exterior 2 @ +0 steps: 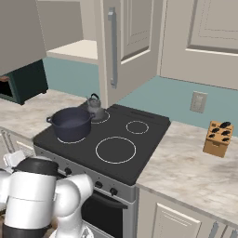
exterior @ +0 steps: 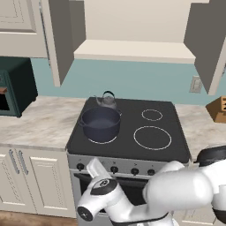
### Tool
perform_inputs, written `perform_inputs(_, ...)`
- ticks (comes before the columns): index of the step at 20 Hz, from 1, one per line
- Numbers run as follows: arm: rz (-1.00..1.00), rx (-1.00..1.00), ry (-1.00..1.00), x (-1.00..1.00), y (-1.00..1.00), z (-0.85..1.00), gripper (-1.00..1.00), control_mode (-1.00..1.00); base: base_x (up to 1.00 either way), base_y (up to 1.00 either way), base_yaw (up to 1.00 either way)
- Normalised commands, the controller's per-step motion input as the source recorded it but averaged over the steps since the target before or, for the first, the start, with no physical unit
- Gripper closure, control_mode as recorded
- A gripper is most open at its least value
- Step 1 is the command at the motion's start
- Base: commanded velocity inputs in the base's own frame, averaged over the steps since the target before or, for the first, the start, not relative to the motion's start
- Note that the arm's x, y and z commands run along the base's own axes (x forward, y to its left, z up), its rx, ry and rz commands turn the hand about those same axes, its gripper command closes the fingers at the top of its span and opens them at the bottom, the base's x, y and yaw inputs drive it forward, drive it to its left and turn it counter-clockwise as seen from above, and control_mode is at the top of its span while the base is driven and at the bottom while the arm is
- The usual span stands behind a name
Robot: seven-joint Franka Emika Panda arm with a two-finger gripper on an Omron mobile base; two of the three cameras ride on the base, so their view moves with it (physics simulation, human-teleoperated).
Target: Pick the kettle from the cabinet and place it on a stove burner. Then pick the pot from the counter and place it on another stove burner. Finally, turn both burners on.
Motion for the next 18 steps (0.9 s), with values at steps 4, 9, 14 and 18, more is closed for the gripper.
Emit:
perform_inputs(4,0.0,-0.08,0.0,0.08,0.08,-0.3,-1.0,-1.0,0.0,0.0,0.0)
perform_inputs(9,0.0,-0.08,0.0,0.12,0.11,-0.23,-1.0,-1.0,0.0,0.0,0.0)
perform_inputs(14,0.0,-0.07,-0.02,0.16,0.11,-0.2,-1.0,-1.0,0.0,0.0,0.0)
perform_inputs(18,0.0,-0.06,-0.07,0.15,0.09,-0.18,-1.0,-1.0,0.0,0.0,0.0)
